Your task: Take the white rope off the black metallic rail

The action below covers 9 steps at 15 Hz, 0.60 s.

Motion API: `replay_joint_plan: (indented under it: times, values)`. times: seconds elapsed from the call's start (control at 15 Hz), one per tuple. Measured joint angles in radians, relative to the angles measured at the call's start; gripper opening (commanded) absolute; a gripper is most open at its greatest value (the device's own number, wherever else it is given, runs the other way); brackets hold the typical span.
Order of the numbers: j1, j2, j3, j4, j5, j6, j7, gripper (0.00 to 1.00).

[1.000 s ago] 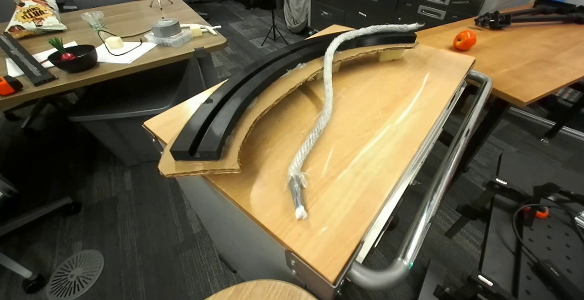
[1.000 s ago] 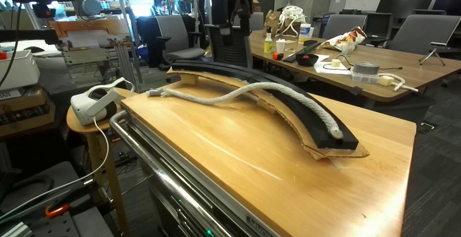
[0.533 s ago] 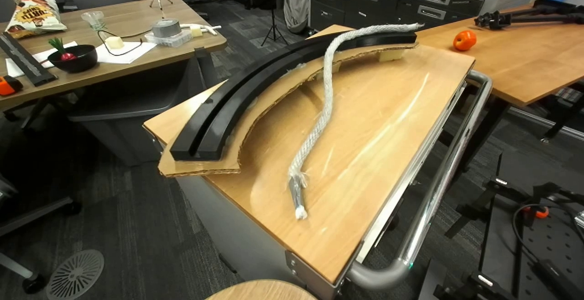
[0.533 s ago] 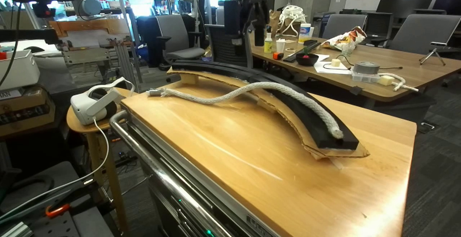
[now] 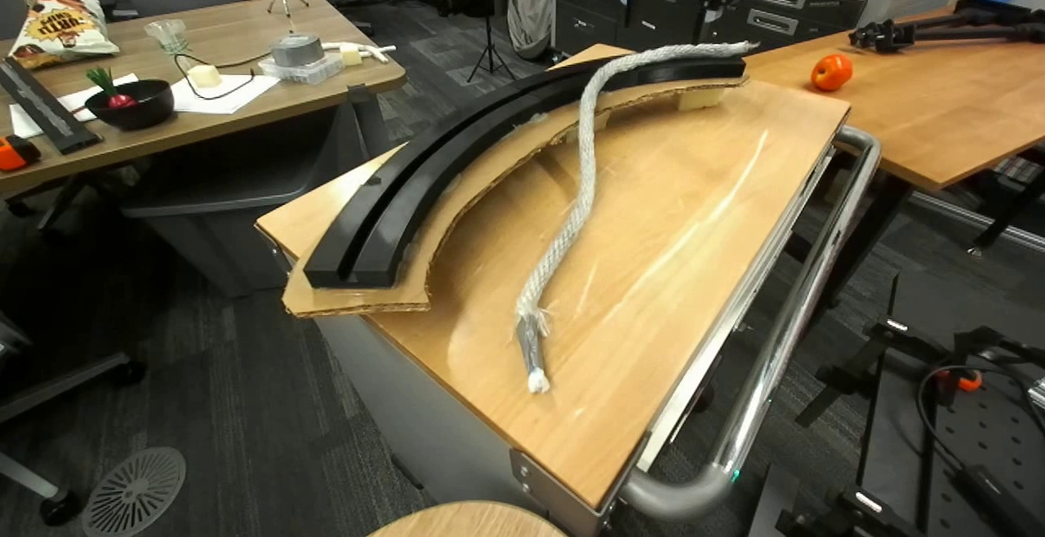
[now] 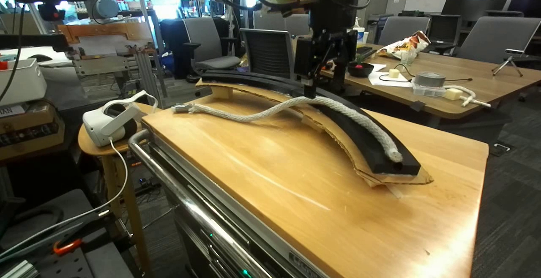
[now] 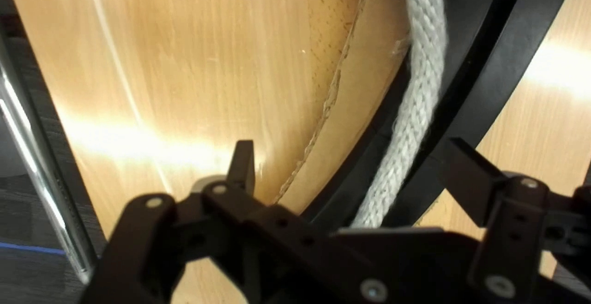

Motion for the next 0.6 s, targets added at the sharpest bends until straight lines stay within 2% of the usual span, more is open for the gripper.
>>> replay_joint_plan:
  times: [0.33,0.4,0.47,0.6]
  values:
    - [0.005,0.075,0.0,0.05,0.001,0.018,0.121,1.0]
    - [0.006,0.085,-0.001,0.055,0.001,0.02,0.14,0.93]
    - [0.007,0.093,-0.002,0.061,0.001,0.021,0.157,0.73]
    - [0.008,0.106,-0.003,0.068,0.001,0.021,0.183,0.56]
